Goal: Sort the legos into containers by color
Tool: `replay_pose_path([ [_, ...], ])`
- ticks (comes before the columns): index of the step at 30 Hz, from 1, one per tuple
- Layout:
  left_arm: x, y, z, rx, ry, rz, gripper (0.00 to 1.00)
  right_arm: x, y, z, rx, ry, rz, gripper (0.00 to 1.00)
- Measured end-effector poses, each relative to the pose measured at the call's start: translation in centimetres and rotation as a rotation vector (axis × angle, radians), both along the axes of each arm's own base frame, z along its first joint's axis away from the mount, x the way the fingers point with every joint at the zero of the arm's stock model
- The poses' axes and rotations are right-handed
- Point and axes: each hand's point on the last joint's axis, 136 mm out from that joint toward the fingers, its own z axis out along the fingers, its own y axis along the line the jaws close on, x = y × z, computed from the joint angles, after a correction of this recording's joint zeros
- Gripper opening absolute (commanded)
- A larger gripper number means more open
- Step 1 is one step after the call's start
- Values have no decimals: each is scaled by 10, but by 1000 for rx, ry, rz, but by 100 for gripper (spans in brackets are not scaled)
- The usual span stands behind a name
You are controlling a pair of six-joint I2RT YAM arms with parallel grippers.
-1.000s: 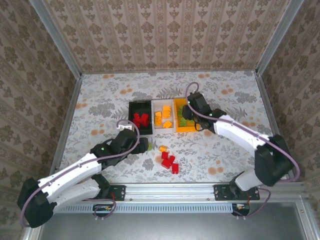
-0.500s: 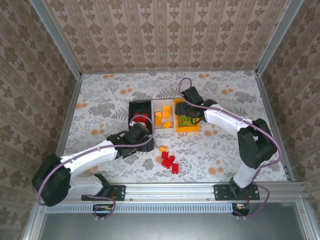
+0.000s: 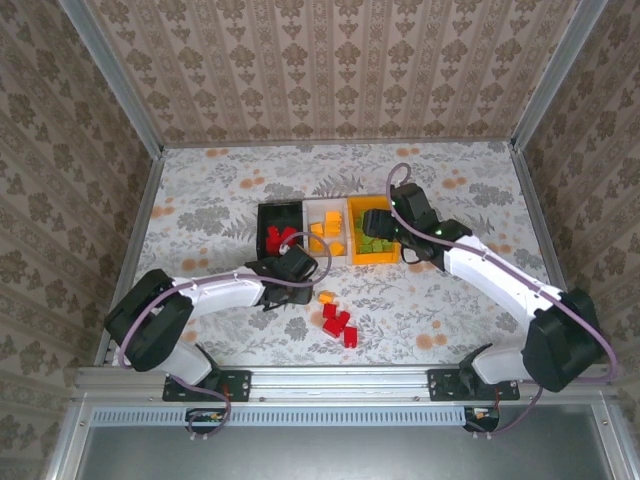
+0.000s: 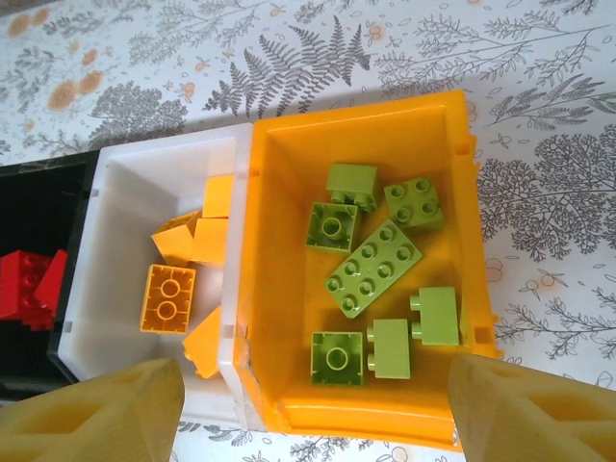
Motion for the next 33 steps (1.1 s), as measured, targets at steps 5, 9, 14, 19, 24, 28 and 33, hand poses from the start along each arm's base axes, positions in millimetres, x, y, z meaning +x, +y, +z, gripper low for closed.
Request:
replay_pose_path([
  [5, -6, -5, 3, 5, -8, -27, 14, -12, -8, 9, 17, -31, -7, 74],
  [9, -7, -11, 19, -10, -23, -44, 14, -21, -15, 10, 25, -44, -25, 74],
  [14, 29, -59, 93, -127, -138, -78, 14, -40, -28, -11, 25, -18, -55, 74],
  [19, 80, -132, 161, -250, -253, -147, 14, -51, -39, -35, 1, 29, -85, 74],
  [24, 120, -178, 160, -271, -253, -193, 15, -59, -48, -37, 3, 25, -103, 74],
  [28, 144, -197, 134, -244, -218, -206, 21, -62, -50, -34, 11, 13, -106, 74],
  [33, 158, -203, 106, -217, -162, -205, 45, -65, -50, -37, 8, 24, -101, 75],
])
